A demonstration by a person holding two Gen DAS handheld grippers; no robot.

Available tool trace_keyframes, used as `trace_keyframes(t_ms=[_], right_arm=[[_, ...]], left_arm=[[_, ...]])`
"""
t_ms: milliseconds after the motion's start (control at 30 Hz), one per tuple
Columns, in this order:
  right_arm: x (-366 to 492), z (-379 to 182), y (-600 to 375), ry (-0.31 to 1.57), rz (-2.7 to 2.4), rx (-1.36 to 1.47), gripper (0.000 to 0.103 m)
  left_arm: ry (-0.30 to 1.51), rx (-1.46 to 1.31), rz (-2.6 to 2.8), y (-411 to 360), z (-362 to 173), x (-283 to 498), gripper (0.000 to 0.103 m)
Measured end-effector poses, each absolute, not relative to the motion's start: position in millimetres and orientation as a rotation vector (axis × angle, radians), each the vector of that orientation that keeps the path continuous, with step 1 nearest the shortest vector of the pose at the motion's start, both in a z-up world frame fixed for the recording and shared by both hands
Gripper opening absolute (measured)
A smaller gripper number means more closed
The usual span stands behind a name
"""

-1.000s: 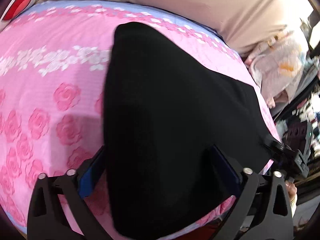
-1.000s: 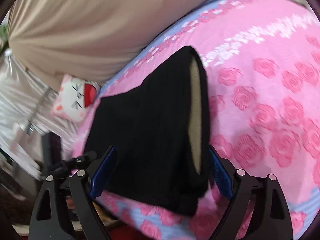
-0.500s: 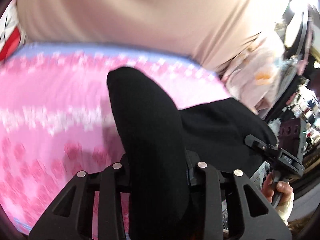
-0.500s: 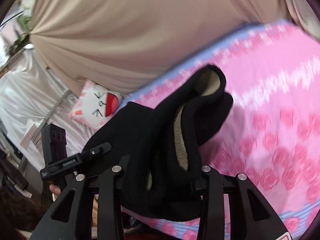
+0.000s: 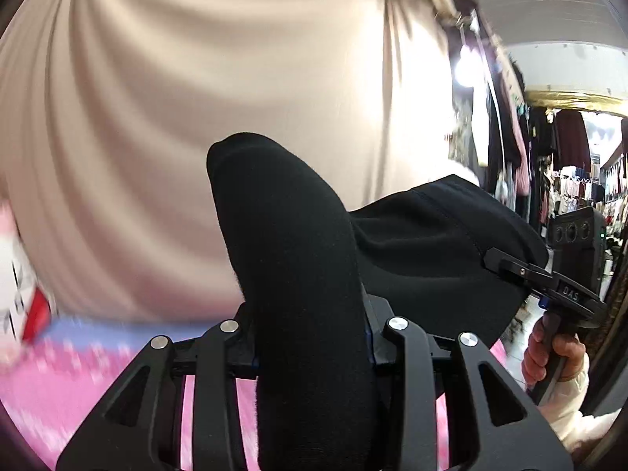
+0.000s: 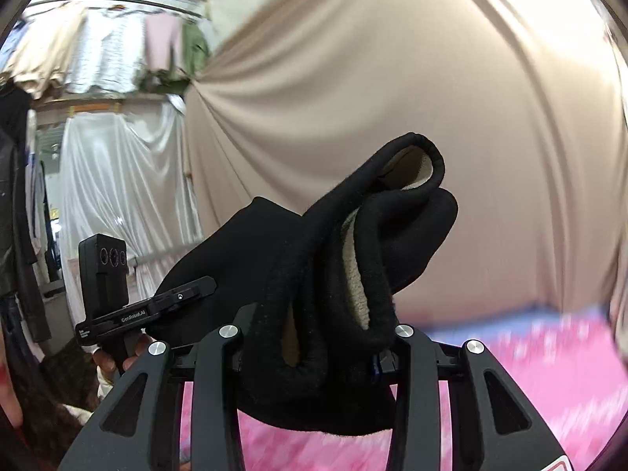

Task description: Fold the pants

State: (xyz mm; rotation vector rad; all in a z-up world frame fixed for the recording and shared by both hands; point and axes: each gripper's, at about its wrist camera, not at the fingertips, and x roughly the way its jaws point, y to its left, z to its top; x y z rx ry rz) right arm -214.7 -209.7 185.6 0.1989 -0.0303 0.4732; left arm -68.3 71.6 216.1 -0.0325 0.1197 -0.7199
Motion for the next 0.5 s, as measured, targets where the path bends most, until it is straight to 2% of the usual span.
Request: trace_keyframes(t_ms=[100,267,500], right_arm=[[-200.3,208.3,-217.5,-0.090,0.482,0.184,0.036],[-157.2,221.0,-238.1,-0.123,0.493,0.214,0.036],[-60.1,195.0,-272.4,-0.058,0.495,0.334,0.036]], left_arm=[[0.027,-0.023,-0.691,62.7,236.2,-60.4,0.034],[-0.028,-0.012,-0.658,43.1,249.9,-29.1,0.035],[0.036,-0.004,-0.591,13.8,231.8,50.0,0.035]])
